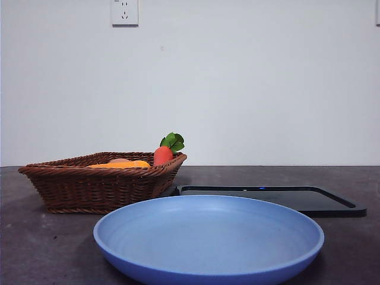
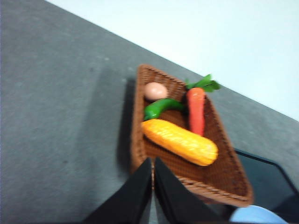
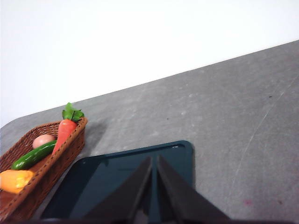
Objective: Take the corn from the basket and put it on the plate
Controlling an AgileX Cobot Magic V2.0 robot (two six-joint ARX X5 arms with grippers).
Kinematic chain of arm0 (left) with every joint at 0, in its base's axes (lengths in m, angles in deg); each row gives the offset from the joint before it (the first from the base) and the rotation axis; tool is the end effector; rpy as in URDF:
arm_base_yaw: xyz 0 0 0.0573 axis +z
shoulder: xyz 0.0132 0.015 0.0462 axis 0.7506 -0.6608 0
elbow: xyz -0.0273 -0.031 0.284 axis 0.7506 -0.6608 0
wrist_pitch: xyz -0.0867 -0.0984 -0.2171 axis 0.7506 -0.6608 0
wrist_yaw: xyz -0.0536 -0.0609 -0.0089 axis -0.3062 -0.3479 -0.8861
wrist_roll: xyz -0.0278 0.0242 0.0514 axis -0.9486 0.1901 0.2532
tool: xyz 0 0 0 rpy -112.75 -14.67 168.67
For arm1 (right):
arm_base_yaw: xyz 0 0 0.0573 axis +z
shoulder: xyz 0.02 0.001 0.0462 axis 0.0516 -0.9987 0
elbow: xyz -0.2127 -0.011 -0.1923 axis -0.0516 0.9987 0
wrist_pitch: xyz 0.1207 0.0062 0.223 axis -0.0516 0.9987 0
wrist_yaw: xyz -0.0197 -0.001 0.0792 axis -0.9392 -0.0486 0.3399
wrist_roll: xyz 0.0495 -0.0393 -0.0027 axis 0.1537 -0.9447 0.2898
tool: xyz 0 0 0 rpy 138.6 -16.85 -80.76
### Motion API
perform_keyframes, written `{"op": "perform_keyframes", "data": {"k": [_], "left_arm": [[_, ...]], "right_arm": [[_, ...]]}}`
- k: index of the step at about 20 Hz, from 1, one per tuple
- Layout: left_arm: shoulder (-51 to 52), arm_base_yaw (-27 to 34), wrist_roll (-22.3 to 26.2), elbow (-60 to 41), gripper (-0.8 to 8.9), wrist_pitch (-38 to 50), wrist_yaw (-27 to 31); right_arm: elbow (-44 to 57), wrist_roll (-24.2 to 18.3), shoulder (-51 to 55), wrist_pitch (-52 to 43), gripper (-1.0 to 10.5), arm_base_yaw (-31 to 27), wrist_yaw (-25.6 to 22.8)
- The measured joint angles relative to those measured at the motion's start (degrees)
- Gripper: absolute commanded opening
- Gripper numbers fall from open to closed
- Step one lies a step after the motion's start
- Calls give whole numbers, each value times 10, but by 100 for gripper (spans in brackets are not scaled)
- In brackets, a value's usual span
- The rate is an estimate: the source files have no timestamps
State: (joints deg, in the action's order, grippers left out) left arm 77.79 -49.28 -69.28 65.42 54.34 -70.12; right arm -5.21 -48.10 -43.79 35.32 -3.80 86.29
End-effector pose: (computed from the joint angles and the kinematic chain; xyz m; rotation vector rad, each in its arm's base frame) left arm 0.0775 -0.0108 0.1992 -0.4642 0.2263 -0.1984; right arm 0.0770 0.0097 0.2037 0.3787 0.1081 0.2190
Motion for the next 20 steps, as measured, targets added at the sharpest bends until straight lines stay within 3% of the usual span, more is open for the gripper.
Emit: {"op": "perform_keyframes", "data": {"k": [9,15,20], "left_arm": [[-136,0,40,134,7,-83,-97],[-241,0,124,238,7,-169,-163],[-303,-13,181,292,7,-227,-183]], "right_arm": [[-143,-28,-119,118,2,5,76],[-257,-107,-236,236,2,22,135],[-335,-187,-319,354,2,48,143]]}}
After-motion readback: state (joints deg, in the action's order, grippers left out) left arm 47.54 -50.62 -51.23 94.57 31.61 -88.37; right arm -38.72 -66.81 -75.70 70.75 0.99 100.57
